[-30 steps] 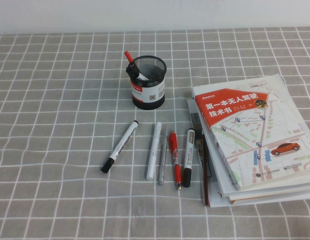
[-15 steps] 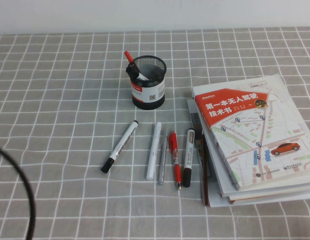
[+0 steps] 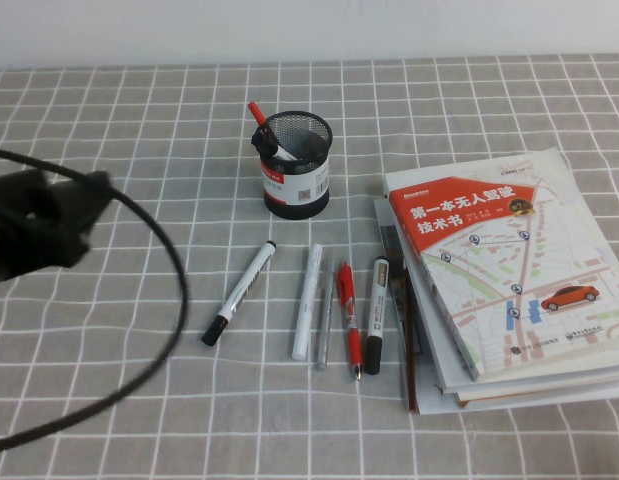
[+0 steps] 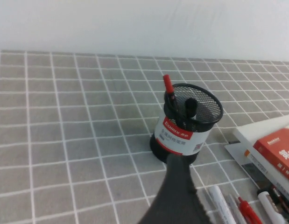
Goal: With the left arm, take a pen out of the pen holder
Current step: 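Take a marker out of the pen holder and lay it on the table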
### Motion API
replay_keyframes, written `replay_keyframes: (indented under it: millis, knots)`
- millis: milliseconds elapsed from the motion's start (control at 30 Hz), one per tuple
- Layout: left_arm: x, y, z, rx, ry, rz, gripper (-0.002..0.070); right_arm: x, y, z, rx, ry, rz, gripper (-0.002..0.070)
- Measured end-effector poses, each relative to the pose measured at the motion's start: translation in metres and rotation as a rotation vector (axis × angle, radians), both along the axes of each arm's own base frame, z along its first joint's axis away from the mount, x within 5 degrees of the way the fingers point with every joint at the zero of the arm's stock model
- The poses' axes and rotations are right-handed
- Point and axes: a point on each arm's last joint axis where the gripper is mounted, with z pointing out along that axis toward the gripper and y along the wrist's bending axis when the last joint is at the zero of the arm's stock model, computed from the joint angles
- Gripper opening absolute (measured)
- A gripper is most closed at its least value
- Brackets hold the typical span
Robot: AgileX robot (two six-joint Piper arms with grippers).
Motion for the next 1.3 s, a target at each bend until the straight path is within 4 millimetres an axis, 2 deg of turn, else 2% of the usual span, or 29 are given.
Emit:
replay_keyframes:
  millis: [133,233,567,733,967,1300]
  knots:
    - [0.022,-0.020,-0.014,0.131,-0.055,-0.117,0.0473,0.000,0.000,0.000,0.000,0.000,0.000,-0.0013]
    - [0.043,-0.034,-0.024,0.170,-0.034,-0.177,0.0473,0.000,0.000,0.000,0.000,0.000,0.000,-0.0013]
    - [0.135,-0.071,-0.053,0.141,0.038,-0.324,0.0473,0.000,0.000,0.000,0.000,0.000,0.000,-0.0013]
    - [0.169,-0.081,-0.060,0.142,0.014,-0.351,0.0473,0.000,0.000,0.000,0.000,0.000,0.000,-0.0013]
    - [0.198,-0.092,-0.066,0.111,-0.010,-0.403,0.0473,0.000,0.000,0.000,0.000,0.000,0.000,-0.0013]
    - [0.217,-0.098,-0.084,0.093,0.027,-0.398,0.0473,0.000,0.000,0.000,0.000,0.000,0.000,-0.0013]
